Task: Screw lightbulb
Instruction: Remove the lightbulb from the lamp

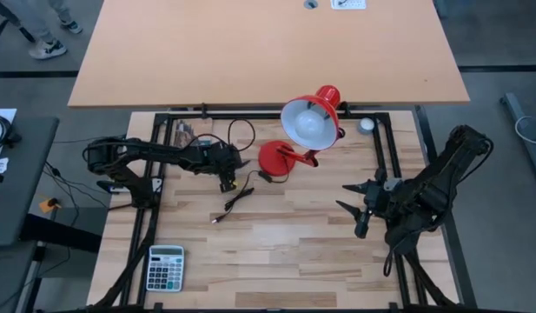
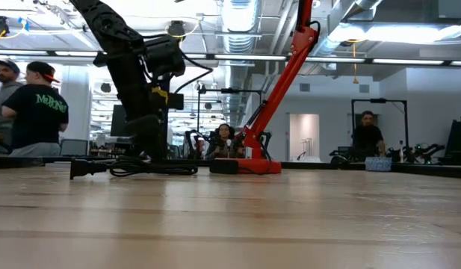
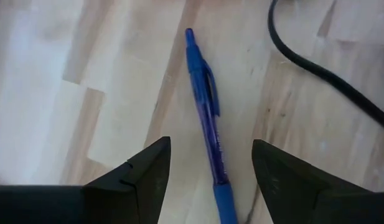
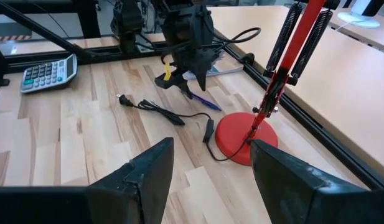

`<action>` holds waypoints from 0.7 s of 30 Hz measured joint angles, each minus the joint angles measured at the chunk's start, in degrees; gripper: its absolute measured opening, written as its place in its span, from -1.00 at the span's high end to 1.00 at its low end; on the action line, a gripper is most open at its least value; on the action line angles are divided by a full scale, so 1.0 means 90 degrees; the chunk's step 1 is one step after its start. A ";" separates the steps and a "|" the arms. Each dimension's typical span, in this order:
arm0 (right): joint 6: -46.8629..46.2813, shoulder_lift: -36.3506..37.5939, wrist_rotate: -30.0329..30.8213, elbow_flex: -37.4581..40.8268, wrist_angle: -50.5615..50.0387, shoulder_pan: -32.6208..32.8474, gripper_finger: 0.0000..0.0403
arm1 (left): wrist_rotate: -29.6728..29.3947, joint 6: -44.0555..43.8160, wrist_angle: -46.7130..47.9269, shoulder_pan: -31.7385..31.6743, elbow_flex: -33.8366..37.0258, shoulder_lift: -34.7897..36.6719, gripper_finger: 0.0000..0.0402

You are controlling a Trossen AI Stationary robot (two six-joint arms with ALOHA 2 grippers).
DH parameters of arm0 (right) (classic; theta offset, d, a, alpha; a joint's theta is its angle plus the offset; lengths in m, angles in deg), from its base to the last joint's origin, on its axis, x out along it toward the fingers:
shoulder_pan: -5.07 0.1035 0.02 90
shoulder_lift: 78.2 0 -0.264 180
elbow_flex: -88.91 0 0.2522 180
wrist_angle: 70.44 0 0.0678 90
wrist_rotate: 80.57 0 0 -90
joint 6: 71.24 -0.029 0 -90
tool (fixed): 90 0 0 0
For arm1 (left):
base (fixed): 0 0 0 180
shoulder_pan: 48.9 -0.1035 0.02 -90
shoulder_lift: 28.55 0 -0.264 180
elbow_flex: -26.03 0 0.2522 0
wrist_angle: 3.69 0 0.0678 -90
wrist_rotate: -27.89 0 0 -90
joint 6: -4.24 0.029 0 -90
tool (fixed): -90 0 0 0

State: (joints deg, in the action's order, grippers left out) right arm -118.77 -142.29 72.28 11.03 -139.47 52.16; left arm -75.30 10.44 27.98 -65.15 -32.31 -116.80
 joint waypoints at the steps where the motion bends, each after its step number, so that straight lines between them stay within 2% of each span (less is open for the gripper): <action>1: 0.0000 0.0000 0.0000 0.0000 0.0000 0.0000 -0.11 | 0.0007 -0.0004 0.0003 -0.0011 0.0040 0.0000 -0.03; 10: 0.0000 0.0000 0.0005 -0.0002 0.0002 0.0000 -0.11 | 0.0105 0.0117 -0.0175 -0.0015 0.0262 -0.0044 0.09; 21: 0.0005 0.0002 0.0021 -0.0005 0.0002 0.0000 -0.11 | 0.0255 0.0018 -0.0328 -0.0010 0.0248 -0.0367 0.47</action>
State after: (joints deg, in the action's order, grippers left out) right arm -118.72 -142.27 72.47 10.99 -139.44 52.16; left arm -73.01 10.60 25.03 -65.24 -30.08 -120.10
